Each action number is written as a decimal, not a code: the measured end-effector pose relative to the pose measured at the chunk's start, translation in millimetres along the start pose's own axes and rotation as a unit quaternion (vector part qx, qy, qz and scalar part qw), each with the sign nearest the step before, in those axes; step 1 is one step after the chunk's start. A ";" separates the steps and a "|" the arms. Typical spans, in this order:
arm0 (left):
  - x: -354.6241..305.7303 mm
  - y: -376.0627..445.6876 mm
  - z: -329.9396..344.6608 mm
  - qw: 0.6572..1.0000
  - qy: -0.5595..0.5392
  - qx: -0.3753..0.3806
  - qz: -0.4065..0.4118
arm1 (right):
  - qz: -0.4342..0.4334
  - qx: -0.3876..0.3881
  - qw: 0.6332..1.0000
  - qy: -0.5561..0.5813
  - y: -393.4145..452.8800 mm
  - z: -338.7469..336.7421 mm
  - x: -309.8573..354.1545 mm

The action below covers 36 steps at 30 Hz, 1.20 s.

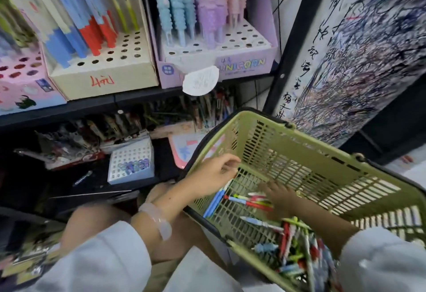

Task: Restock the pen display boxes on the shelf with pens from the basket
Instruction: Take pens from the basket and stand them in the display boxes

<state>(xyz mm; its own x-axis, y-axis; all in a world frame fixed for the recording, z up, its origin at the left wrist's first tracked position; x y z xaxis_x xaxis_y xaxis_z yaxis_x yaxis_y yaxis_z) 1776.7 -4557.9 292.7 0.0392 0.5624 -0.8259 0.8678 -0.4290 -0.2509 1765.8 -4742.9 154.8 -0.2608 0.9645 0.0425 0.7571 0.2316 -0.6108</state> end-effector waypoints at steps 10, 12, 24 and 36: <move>5.8 7.8 4.6 1.000 -0.002 0.001 -0.020 | -0.088 -0.185 0.977 -0.064 -8.0 39.3 26.8; 6.3 9.0 6.6 1.000 -0.012 0.002 -0.024 | -0.104 -0.223 0.967 -0.067 -15.4 34.9 35.7; 7.9 9.1 -6.0 0.984 -0.116 -0.100 -0.089 | -0.046 -0.136 0.775 0.615 -46.5 -64.7 27.5; -14.7 -6.2 1.4 0.897 -0.393 -0.184 -0.083 | -0.178 0.000 0.633 0.753 -83.3 -99.7 98.4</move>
<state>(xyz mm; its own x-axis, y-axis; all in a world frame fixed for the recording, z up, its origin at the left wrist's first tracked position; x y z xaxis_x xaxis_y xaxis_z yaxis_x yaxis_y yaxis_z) 1770.0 -4564.5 305.7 -0.3414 -0.1381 -0.9297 0.9399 -0.0411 -0.3390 1736.8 -4654.6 288.7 0.4524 -0.1214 0.8835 0.8106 0.4692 -0.3505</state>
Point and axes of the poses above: each hand's wrist, its own y-axis towards the middle knuckle, its own z-axis out of the palm, x = y × z, the point moved 7 cm from there along y, towards the middle knuckle, and after that the axes turned 5 degrees about -x, right-handed, at the moved point
